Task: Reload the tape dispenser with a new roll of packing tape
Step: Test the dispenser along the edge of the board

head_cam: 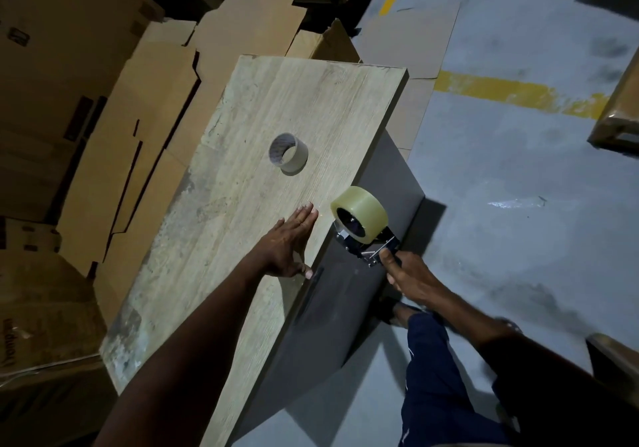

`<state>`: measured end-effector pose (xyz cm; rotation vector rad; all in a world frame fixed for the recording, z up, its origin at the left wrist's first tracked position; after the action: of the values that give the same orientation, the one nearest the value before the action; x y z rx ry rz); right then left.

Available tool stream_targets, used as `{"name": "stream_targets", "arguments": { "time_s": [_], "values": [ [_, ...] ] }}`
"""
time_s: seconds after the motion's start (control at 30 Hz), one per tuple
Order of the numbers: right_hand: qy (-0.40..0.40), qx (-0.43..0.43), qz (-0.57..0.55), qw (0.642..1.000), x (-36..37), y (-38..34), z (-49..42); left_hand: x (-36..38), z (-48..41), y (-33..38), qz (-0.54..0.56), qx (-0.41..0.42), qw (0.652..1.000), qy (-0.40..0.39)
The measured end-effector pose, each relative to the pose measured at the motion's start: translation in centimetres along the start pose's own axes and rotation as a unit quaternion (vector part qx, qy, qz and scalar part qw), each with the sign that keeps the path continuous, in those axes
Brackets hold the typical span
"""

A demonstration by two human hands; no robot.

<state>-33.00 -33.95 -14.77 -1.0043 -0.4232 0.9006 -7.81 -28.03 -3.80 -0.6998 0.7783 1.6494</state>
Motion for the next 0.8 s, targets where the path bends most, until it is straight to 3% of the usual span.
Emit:
{"name": "stream_targets", "arguments": {
  "time_s": [0.27,0.43,0.63,0.8],
  "values": [
    [0.042,0.049,0.033,0.997,-5.5,2.6,1.0,0.2,0.0,-0.4,-0.058,-0.037,0.998,-0.013],
    [0.058,0.083,-0.004,0.995,-8.5,2.2,2.4,0.5,0.7,-0.3,-0.072,-0.084,0.994,-0.007],
    [0.036,0.101,-0.111,0.988,-9.9,-2.7,3.5,2.0,2.9,-0.9,0.02,-0.183,0.983,0.019],
    [-0.038,0.103,-0.129,0.986,-9.0,-8.9,4.3,3.6,5.6,-0.1,0.116,-0.227,0.965,0.067]
  ]
}}
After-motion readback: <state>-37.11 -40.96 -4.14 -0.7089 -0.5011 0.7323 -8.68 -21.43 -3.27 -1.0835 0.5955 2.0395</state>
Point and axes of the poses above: each hand's wrist, its own z-axis away from the middle knuckle, its own x-axis out of the palm, y = z × x, the point moved 7 cm from there along -z, towards the middle knuckle, and after that the axes turned 1 degree about x, right-handed, at the moved point
